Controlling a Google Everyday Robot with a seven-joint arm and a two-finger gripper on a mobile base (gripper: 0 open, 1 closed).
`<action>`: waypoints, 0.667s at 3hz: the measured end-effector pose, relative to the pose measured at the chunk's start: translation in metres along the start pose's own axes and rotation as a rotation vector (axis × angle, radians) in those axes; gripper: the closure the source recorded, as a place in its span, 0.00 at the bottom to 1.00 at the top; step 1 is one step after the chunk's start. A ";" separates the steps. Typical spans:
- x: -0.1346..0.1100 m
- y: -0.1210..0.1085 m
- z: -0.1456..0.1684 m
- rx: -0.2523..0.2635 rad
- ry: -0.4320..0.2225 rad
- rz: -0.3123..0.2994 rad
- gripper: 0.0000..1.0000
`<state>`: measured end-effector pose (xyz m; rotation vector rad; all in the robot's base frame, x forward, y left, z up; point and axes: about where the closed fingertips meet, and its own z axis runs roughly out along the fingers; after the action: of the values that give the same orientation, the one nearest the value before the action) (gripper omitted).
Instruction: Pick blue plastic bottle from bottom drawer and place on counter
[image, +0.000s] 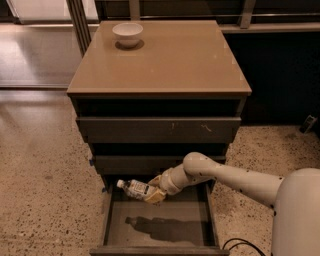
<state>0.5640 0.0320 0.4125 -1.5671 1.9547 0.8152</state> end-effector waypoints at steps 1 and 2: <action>-0.013 -0.001 -0.011 -0.010 -0.017 -0.010 1.00; -0.053 -0.007 -0.055 -0.040 -0.081 -0.054 1.00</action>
Offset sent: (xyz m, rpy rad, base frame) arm 0.0344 -0.0172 0.1467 0.1670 -0.0520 0.1009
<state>0.5807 0.0273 0.4865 -1.5774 1.8413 0.8863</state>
